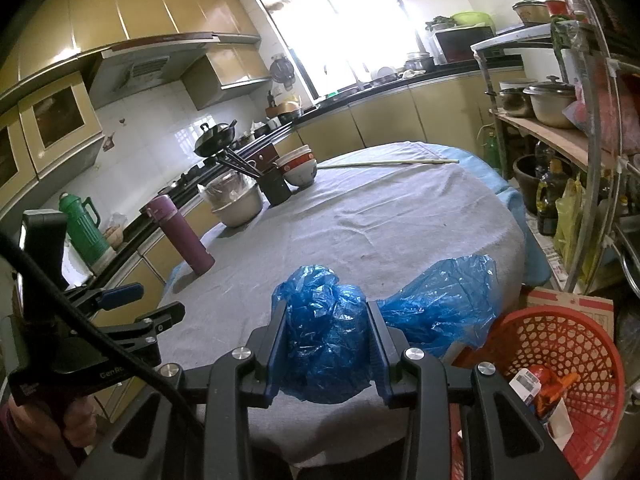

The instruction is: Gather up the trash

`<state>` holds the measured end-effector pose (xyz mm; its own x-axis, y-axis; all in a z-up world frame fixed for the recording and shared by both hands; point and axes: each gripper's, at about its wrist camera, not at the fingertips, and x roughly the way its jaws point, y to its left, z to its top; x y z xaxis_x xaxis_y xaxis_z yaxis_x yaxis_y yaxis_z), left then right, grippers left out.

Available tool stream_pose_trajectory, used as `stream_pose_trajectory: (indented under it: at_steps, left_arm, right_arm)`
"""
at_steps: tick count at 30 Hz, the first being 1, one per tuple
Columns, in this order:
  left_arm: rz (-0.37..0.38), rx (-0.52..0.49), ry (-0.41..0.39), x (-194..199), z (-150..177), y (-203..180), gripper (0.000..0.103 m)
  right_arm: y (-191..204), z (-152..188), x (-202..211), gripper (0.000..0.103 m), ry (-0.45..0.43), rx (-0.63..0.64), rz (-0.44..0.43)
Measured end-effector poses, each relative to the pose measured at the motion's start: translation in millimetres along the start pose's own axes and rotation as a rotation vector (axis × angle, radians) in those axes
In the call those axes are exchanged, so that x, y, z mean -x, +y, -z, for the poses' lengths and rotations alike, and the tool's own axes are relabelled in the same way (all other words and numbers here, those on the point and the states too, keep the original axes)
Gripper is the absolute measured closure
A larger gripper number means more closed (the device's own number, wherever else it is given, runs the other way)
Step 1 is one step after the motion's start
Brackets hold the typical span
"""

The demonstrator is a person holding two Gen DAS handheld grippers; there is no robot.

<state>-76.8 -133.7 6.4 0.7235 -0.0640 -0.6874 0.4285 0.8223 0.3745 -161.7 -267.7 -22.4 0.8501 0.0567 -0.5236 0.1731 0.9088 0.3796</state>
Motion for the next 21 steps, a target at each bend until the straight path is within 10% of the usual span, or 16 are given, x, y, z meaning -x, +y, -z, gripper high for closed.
stream_pose_trajectory:
  at_steps: [21]
  left_arm:
    - [0.153,0.174,0.075,-44.1,12.5,62.9,0.036]
  right_arm:
    - [-3.8,2.4,-19.0,0.064,0.026,-0.025,0.020]
